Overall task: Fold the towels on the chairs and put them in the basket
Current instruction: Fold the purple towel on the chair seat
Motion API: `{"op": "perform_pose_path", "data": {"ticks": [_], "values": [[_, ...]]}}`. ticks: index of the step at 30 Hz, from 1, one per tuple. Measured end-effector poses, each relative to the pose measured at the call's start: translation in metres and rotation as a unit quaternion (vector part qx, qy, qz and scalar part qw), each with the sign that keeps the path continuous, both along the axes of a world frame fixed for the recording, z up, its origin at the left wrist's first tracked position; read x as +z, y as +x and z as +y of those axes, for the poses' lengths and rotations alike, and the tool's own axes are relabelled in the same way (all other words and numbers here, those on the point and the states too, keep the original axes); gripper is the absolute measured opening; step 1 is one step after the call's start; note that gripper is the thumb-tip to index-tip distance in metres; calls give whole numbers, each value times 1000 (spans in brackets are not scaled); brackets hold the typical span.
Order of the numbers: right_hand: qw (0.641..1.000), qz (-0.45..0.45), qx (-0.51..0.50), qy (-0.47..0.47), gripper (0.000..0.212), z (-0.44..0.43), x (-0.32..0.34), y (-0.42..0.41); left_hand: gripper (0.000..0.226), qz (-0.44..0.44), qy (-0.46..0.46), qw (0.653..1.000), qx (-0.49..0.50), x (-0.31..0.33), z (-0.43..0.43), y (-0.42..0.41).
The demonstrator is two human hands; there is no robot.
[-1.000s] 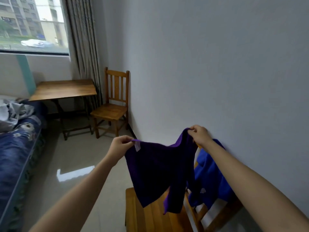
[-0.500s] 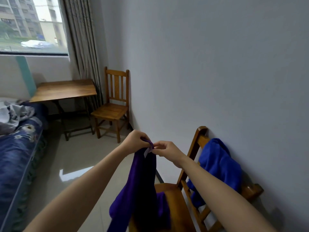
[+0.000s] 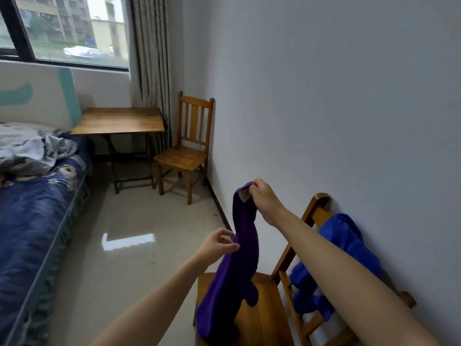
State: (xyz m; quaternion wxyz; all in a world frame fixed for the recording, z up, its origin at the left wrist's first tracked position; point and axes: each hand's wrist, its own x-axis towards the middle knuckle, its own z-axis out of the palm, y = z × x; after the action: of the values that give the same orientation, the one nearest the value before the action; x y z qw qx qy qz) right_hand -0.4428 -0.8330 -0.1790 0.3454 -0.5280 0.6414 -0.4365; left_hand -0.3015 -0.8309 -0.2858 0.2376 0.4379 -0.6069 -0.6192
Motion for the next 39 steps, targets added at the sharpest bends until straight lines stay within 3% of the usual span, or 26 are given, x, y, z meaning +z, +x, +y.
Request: {"op": "perform_pose_path", "data": {"ticks": [8, 15, 19, 22, 25, 28, 34, 39], "values": [[999, 44, 5, -25, 11, -2, 18, -8, 21, 147, -18, 989, 24, 9, 4, -15], [996, 65, 26, -62, 5, 5, 30, -9, 23, 141, -22, 989, 30, 23, 7, -39], [991, 87, -14, -100, 1, 3, 40, -11, 20, 132, -34, 985, 110, 26, 7, -48], [989, 88, -38, -111, 2, 3, 44, -18, 19, 60, -111, 977, 172, 25, 0, -37], [992, 54, -61, -101, 4, 2, 43, -23, 22, -6, -194, 959, 207, 25, -6, -23], [990, -16, -95, -99, 9, 1, 44, -26, 21, -34, -221, 955, 194, 19, -9, -11], [982, -77, -116, -125, 12, 0, 57, -33, 13, -126, -93, 985, 76, -23, -9, 12], [988, -37, -104, -110, 12, 15, 60, -62, 8, -57, 12, 989, 137, -42, -9, 45]]}}
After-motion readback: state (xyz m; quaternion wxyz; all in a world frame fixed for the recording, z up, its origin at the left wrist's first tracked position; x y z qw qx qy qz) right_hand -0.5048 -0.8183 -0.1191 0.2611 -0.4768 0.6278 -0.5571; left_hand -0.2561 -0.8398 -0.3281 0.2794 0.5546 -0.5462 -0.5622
